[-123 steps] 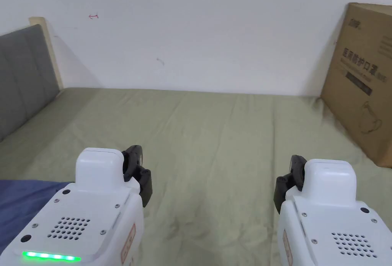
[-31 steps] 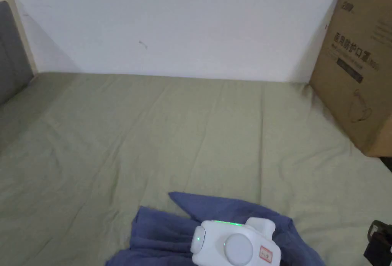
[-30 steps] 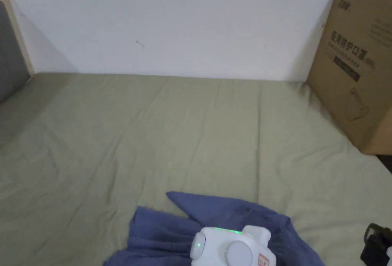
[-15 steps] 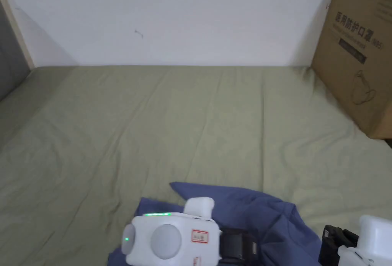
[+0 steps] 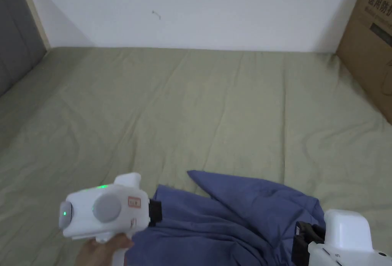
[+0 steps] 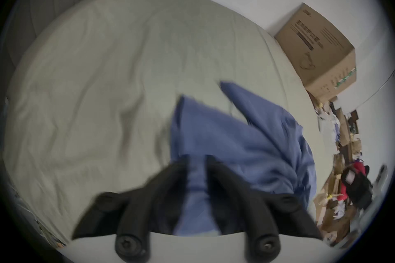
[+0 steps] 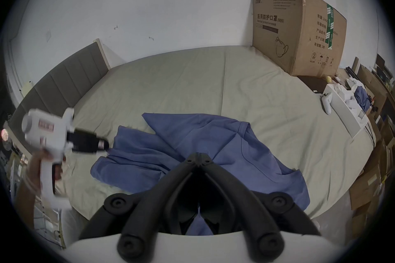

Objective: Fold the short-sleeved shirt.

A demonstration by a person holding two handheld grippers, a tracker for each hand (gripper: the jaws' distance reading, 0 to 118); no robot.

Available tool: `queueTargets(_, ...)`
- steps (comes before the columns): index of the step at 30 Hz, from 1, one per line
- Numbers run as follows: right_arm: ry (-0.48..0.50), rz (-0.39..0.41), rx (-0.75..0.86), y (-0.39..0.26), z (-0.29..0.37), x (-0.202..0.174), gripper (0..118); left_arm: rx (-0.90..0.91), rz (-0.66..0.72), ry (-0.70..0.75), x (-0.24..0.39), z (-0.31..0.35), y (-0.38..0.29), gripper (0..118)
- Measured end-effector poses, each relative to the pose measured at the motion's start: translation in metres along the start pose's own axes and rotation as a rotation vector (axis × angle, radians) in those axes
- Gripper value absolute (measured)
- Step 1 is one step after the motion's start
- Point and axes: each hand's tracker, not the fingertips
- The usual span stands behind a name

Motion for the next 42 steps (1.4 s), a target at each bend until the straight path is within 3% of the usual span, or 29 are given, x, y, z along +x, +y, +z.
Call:
queueTargets(1,-0.003,-0.001,-0.005,0.000,-0.003,0.000,0,0.011,-0.010,0.017,-0.001,-0.006,0.014,78)
queueTargets(2,-0.004,-0.002,-0.012,-0.001,-0.005,0.000,0,0.021,-0.019,0.034,-0.001,-0.014,0.026,92)
queueTargets(5,-0.007,-0.009,-0.033,-0.003,-0.012,0.002,0,0.007,-0.023,0.044,0.008,-0.038,0.053,93)
queueTargets(9,-0.023,-0.011,-0.069,-0.008,-0.020,0.008,0,-0.140,-0.053,0.082,0.023,-0.084,0.054,92)
queueTargets(10,-0.026,-0.014,-0.079,-0.010,-0.023,0.011,0,-0.146,-0.071,0.111,0.025,-0.097,0.049,80)
queueTargets(11,-0.029,-0.018,-0.086,-0.011,-0.024,0.013,0,-0.142,-0.102,0.150,0.027,-0.108,0.042,61)
queueTargets(12,-0.034,-0.022,-0.096,-0.012,-0.027,0.015,0,-0.100,-0.174,0.267,0.035,-0.110,0.034,53)
queueTargets(14,-0.044,-0.031,-0.109,-0.015,-0.029,0.019,0,-0.034,-0.169,0.246,0.047,-0.096,0.023,42)
queueTargets(16,-0.051,-0.045,-0.122,-0.016,-0.034,0.023,0,-0.017,-0.265,0.302,0.060,-0.092,0.018,7)
queueTargets(17,-0.045,-0.050,-0.133,-0.016,-0.037,0.025,0,-0.016,-0.259,0.300,0.058,-0.095,0.015,3)
queueTargets(22,0.009,-0.046,-0.138,0.004,-0.052,0.034,0,-0.051,-0.094,0.170,0.037,-0.080,0.027,3)
queueTargets(24,0.100,-0.067,-0.137,0.023,-0.063,0.040,0,-0.026,-0.053,0.116,0.031,-0.062,0.032,3)
queueTargets(25,0.126,-0.061,-0.143,0.033,-0.069,0.042,11,-0.012,-0.042,0.092,0.031,-0.053,0.030,3)
queueTargets(26,0.120,-0.064,-0.132,0.043,-0.075,0.044,33,0.000,-0.039,0.072,0.031,-0.044,0.027,3)
queueTargets(28,0.128,-0.033,-0.125,0.065,-0.093,0.046,98,0.025,-0.049,0.052,0.029,-0.027,0.024,3)
queueTargets(29,0.119,0.011,-0.133,0.075,-0.105,0.045,111,0.028,-0.053,0.046,0.030,-0.019,0.021,3)
queueTargets(30,0.112,0.062,-0.129,0.083,-0.119,0.044,116,0.038,-0.058,0.038,0.030,-0.012,0.017,3)
queueTargets(35,0.125,0.294,-0.283,0.109,-0.204,0.028,111,0.065,-0.056,0.021,0.033,0.008,0.002,3)
queueTargets(39,0.163,0.417,-0.404,0.101,-0.264,0.011,110,0.061,-0.082,0.030,0.032,0.008,-0.002,3)
queueTargets(40,0.161,0.426,-0.481,0.093,-0.281,0.009,105,0.059,-0.078,0.029,0.030,0.005,-0.001,3)
queueTargets(41,0.129,0.425,-0.554,0.084,-0.297,0.007,92,0.053,-0.065,0.028,0.028,0.005,0.000,3)
queueTargets(42,0.092,0.383,-0.578,0.074,-0.306,0.007,86,0.049,-0.057,0.027,0.026,0.004,0.000,3)
